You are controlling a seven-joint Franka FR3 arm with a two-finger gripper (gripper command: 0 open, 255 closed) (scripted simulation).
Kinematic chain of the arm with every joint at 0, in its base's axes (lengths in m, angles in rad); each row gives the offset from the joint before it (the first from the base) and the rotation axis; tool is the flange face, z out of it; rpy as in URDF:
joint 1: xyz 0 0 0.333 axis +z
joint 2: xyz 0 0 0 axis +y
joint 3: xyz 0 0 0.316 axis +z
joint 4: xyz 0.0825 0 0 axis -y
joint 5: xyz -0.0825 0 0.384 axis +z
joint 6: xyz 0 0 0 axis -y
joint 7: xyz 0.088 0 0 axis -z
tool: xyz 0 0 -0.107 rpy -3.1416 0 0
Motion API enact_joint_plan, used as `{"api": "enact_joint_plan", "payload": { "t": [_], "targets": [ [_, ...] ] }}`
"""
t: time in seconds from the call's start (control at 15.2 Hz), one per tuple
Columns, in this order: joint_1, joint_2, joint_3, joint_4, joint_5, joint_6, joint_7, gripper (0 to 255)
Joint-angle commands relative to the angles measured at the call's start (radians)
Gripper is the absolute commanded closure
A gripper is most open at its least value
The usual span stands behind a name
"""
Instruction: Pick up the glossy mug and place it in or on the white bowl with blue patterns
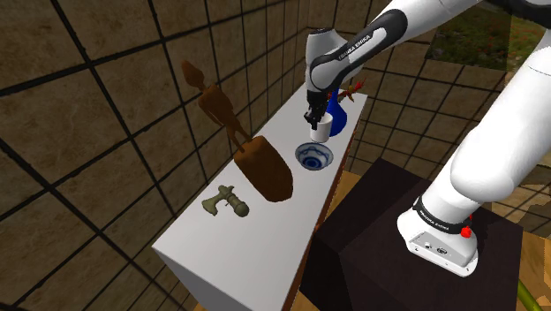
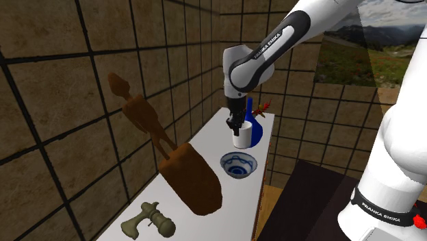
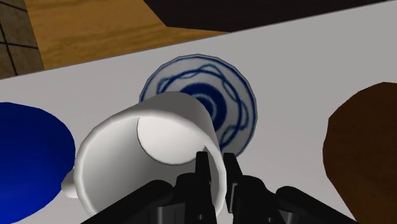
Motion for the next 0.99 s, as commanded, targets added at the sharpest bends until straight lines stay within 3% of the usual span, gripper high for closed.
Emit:
{"api": "enact_joint_plan", "payload": {
  "t": [0.0, 0.92],
  "targets": [
    [0.001, 0.02, 0.001, -0.006, -0.001, 0.027, 0.004, 255],
    [-0.001, 0.183, -0.002, -0.035, -0.013, 0.218, 0.022, 255]
  ]
}}
